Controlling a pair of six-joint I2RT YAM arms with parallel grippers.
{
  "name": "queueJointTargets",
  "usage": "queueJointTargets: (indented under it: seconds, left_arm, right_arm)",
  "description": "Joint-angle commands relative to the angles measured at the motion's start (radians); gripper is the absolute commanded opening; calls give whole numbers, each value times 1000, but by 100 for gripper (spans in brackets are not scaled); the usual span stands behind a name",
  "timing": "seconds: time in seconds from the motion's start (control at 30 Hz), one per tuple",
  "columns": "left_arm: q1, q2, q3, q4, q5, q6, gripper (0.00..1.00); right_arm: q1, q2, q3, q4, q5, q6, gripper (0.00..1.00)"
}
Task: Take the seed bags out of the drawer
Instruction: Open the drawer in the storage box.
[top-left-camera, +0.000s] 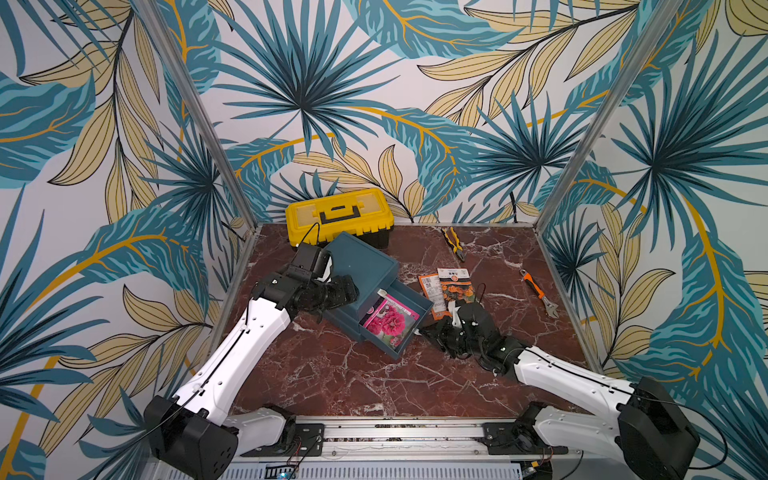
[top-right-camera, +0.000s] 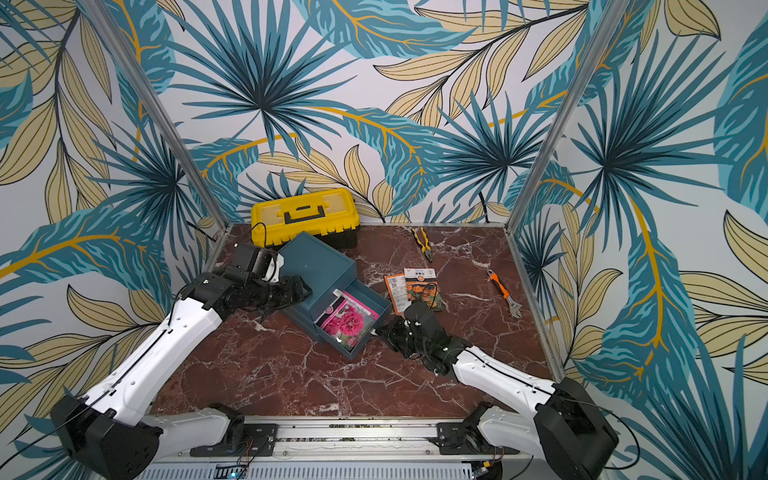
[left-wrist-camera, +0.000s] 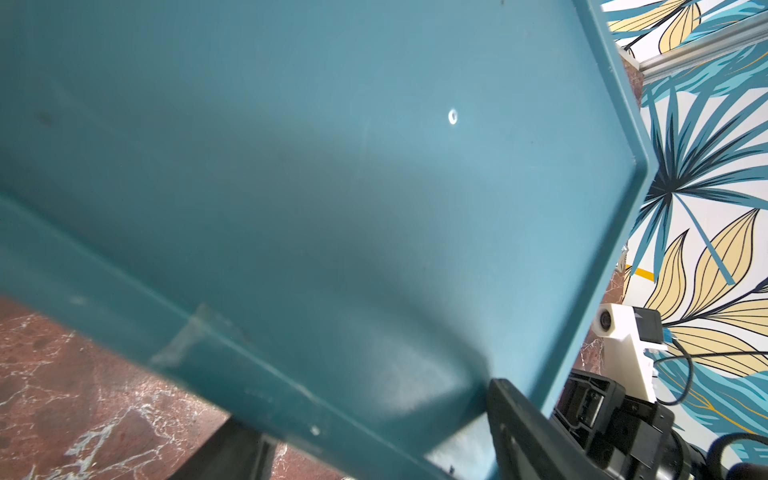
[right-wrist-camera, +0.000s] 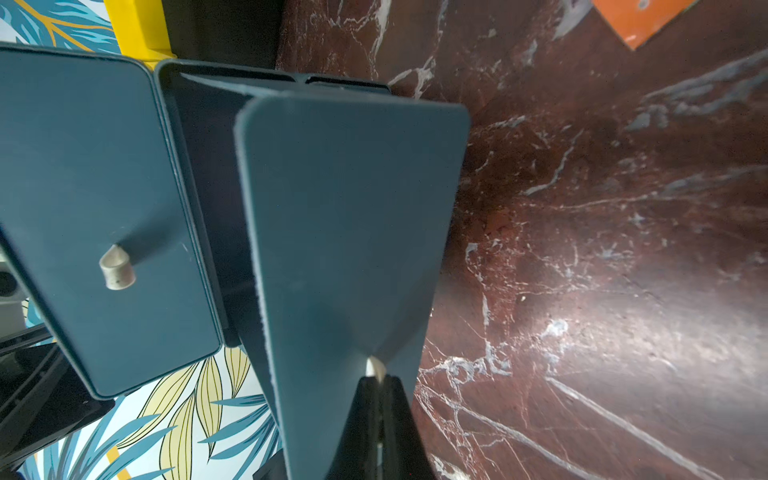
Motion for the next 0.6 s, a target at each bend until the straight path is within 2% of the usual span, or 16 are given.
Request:
queueJointTargets:
  seconds: [0.0,0.27,0.57]
  left_arm:
    - [-3,24,6,-34,-4,25,81]
    - [-3,27,9,-36,-4,27,81]
    - [-4,31,6,-32,1,26,81]
  right_arm:
    - [4,-43,-28,-58,24,-9,0]
    - [3,-95,-46,-98,37,-11,0]
    - [3,-60,-45,-67,14,-17,0]
